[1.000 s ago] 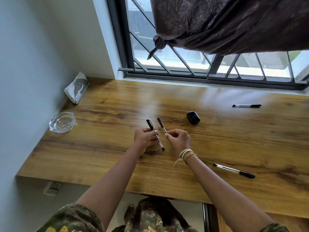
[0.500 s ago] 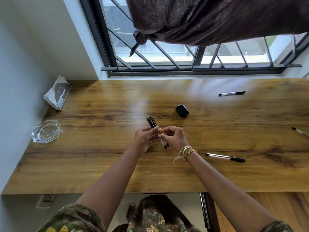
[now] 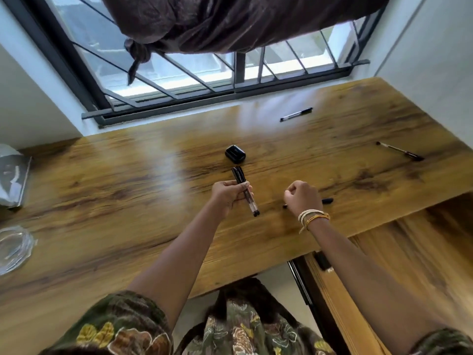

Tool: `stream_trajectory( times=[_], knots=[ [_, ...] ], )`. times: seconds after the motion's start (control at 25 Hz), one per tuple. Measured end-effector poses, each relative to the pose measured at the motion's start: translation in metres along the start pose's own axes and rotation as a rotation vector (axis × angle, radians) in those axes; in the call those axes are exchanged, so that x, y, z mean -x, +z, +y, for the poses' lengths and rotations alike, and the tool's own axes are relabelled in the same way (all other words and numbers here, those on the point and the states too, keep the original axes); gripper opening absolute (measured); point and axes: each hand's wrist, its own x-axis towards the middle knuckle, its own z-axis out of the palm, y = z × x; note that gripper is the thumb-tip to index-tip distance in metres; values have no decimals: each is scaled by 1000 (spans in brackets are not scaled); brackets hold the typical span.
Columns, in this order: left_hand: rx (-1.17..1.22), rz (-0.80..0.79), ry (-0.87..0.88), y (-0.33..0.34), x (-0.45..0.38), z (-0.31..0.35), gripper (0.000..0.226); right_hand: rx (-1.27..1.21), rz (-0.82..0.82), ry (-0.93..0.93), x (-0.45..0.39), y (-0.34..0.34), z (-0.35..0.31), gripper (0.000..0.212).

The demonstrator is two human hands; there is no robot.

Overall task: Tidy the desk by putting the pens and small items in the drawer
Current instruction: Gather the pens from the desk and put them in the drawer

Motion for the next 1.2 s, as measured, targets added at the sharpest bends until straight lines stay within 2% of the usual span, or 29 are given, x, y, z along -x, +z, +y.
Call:
stream_trajectory(
  times=[0.08, 0.16, 0.32, 0.44, 0.56, 0.72, 0.84, 0.92, 1.04, 1.2],
  knots=[
    [-51, -41, -13, 6, -2, -3, 28, 39, 26, 138, 3, -7, 14, 32],
    [-74, -57, -44, 10, -4, -7, 30, 82, 8, 176, 9, -9, 22, 39],
    [-91, -78, -87, 16, -5, -12, 30, 13, -39, 135, 12, -3, 20, 13],
    [-94, -72, -91, 15, -7, -10, 30, 2, -24, 127, 13, 1, 13, 24],
    [-80, -49, -83, 9, -11, -4, 30, 4, 14, 202, 15, 2, 3, 36],
    [-78, -40, -53, -1, -14, 4, 25, 4, -127, 255, 2, -2, -8, 29],
    [-70, -44, -30, -8, -16, 10, 25, -210, -258, 223, 2, 1, -33, 24],
    [-61, -61, -27, -10, -16, 15, 23, -320, -290, 173, 6, 6, -53, 26],
    [-42, -82, -16, -12, -15, 20, 18, -323, -322, 77, 15, 15, -73, 25],
    [-49, -94, -3, -25, -13, 25, 24, -279, -325, -24, 22, 21, -81, 25]
  ],
)
